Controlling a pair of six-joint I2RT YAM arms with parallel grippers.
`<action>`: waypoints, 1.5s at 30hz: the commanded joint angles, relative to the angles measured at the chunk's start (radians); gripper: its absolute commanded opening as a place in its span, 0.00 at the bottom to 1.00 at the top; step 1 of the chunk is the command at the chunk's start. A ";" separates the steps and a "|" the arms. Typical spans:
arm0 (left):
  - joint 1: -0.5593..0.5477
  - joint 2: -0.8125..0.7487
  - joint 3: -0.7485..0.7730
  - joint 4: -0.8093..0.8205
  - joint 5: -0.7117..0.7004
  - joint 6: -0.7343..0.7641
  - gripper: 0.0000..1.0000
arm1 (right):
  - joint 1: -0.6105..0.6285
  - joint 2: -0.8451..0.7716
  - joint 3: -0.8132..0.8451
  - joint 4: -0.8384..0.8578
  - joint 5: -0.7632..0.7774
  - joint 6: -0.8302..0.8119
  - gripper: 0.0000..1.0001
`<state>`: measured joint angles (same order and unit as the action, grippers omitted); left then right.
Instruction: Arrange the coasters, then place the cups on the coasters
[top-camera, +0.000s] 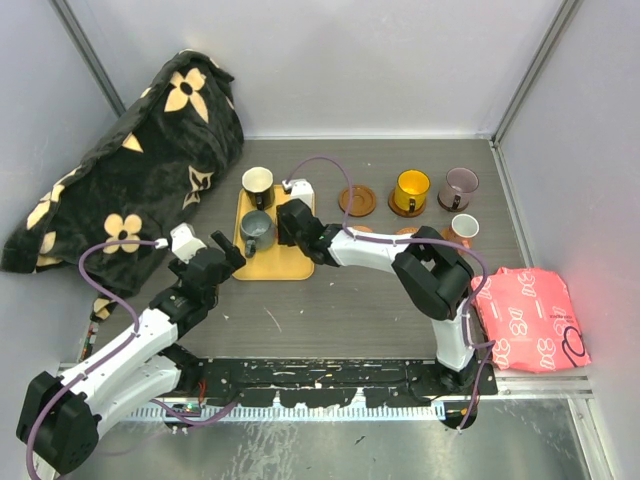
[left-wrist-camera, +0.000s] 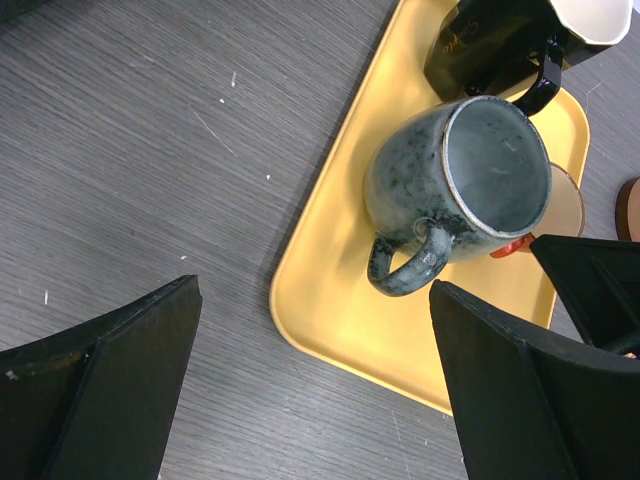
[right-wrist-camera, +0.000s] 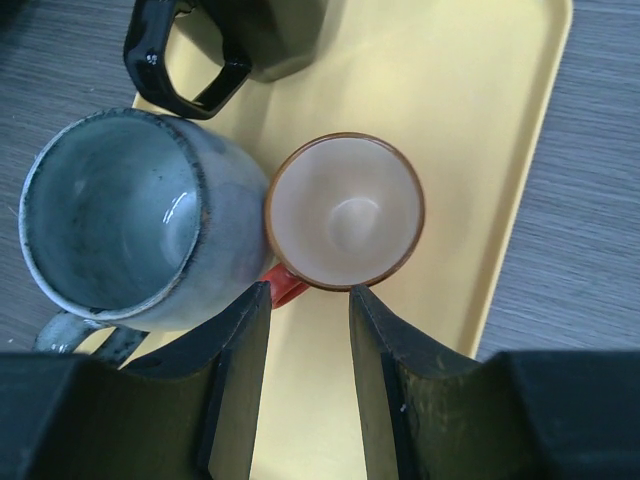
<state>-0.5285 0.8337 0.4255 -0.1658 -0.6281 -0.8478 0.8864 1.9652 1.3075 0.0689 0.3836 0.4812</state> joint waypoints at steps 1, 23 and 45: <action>0.004 -0.002 0.013 0.054 -0.024 0.006 0.98 | 0.020 0.010 0.069 -0.006 -0.006 0.020 0.43; 0.004 -0.009 0.010 0.056 -0.019 0.006 0.98 | 0.045 0.082 0.155 -0.107 0.089 0.028 0.42; 0.004 0.006 0.012 0.067 -0.007 0.003 0.98 | 0.043 0.060 0.135 -0.190 0.238 0.024 0.41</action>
<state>-0.5285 0.8410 0.4255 -0.1604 -0.6258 -0.8482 0.9283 2.0556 1.4197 -0.1394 0.5907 0.5037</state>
